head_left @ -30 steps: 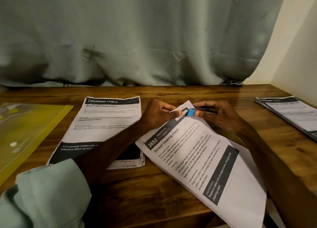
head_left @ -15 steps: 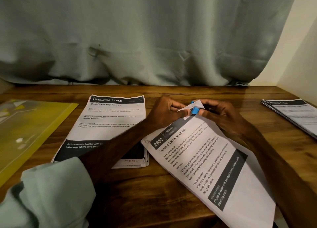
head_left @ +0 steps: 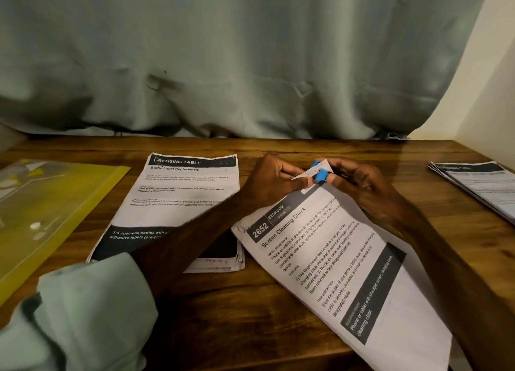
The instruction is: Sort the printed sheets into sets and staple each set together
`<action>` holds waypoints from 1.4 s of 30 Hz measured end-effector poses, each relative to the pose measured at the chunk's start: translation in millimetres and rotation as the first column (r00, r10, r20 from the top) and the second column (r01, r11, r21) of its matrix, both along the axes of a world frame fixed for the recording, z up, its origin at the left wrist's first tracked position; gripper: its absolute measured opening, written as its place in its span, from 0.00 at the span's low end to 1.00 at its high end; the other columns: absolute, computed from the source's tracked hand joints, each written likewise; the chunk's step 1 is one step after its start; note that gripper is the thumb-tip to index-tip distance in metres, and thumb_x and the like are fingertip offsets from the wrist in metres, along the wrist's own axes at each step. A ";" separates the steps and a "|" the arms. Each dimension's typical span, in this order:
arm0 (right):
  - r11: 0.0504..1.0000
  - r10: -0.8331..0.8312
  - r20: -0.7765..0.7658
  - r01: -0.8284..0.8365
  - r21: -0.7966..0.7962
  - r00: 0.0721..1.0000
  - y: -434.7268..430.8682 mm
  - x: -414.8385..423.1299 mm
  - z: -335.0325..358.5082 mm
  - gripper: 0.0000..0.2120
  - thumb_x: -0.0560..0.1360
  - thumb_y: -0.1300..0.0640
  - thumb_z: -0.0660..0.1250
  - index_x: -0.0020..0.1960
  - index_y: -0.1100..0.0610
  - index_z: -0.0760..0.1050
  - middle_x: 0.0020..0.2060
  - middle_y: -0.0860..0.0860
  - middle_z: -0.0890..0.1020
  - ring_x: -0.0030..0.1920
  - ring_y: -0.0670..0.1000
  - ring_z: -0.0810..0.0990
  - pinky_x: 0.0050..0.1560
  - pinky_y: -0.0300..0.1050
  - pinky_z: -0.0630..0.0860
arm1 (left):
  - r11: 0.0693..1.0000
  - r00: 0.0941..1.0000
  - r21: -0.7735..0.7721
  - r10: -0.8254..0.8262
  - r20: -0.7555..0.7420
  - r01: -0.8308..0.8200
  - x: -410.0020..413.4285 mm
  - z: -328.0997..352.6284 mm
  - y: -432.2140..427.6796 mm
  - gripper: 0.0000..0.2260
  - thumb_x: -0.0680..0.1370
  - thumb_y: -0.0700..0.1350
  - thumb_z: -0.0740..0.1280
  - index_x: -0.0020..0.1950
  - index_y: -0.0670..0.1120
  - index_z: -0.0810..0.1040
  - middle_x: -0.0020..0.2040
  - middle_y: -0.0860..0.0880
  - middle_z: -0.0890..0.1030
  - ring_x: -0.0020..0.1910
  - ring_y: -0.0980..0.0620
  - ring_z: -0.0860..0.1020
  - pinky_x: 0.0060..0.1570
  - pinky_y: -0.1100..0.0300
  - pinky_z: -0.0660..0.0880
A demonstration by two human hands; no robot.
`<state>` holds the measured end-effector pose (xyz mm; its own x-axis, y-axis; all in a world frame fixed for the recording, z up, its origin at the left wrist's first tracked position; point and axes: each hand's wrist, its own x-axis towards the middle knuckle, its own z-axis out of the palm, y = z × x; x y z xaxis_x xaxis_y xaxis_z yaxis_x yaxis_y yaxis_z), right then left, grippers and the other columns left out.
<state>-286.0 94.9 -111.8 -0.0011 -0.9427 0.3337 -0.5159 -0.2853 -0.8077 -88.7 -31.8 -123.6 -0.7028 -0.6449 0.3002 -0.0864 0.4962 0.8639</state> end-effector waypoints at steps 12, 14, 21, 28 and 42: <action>1.000 -0.021 0.011 0.021 -0.009 1.000 -4.2 2.1 -4.0 0.19 0.77 0.54 0.67 0.68 0.50 0.75 0.63 0.46 0.83 0.66 0.49 0.80 0.64 0.46 0.79 | 0.996 1.000 -0.080 0.023 -0.008 -0.024 -2.0 -0.5 -0.9 0.10 0.78 0.44 0.74 0.56 0.41 0.87 0.46 0.46 0.88 0.39 0.46 0.87 0.44 0.47 0.85; 0.999 -0.029 -0.020 0.029 -0.018 0.999 -4.2 4.1 -3.6 0.20 0.77 0.53 0.68 0.69 0.51 0.75 0.61 0.46 0.84 0.64 0.48 0.81 0.64 0.46 0.79 | 0.996 1.000 -0.085 0.025 -0.007 -0.026 -2.0 -0.5 -1.1 0.10 0.78 0.44 0.74 0.56 0.41 0.86 0.46 0.46 0.88 0.39 0.47 0.87 0.43 0.49 0.85; 0.986 -0.098 -0.088 0.085 -0.141 0.991 -5.2 11.5 -3.4 0.23 0.77 0.56 0.68 0.66 0.59 0.62 0.40 0.40 0.81 0.46 0.41 0.83 0.52 0.41 0.80 | 0.999 0.999 -0.032 0.034 -0.023 -0.034 -3.5 -4.8 -4.0 0.10 0.77 0.43 0.76 0.56 0.41 0.86 0.45 0.53 0.87 0.41 0.46 0.87 0.46 0.45 0.85; 0.976 -0.078 -0.106 0.054 -0.210 0.991 -8.5 9.8 -7.6 0.16 0.80 0.55 0.68 0.65 0.58 0.70 0.59 0.46 0.82 0.62 0.54 0.83 0.59 0.64 0.80 | 1.000 1.000 0.013 0.018 -0.016 -0.018 -1.7 -5.1 -3.6 0.09 0.77 0.42 0.75 0.56 0.41 0.87 0.44 0.50 0.88 0.41 0.44 0.87 0.47 0.40 0.84; 0.979 -0.073 -0.090 0.055 -0.194 0.993 -11.4 7.5 -10.4 0.14 0.79 0.57 0.68 0.62 0.61 0.72 0.60 0.49 0.83 0.61 0.51 0.83 0.59 0.50 0.82 | 0.999 0.999 -0.011 0.038 0.004 -0.038 -0.1 -3.0 -0.7 0.10 0.77 0.43 0.75 0.56 0.42 0.87 0.45 0.49 0.88 0.40 0.46 0.87 0.46 0.39 0.84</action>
<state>-278.5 83.5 -122.2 -0.0186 -0.8605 0.5092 -0.6106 -0.3935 -0.6873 -88.8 -32.5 -126.6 -0.6792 -0.6677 0.3046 -0.1090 0.5021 0.8579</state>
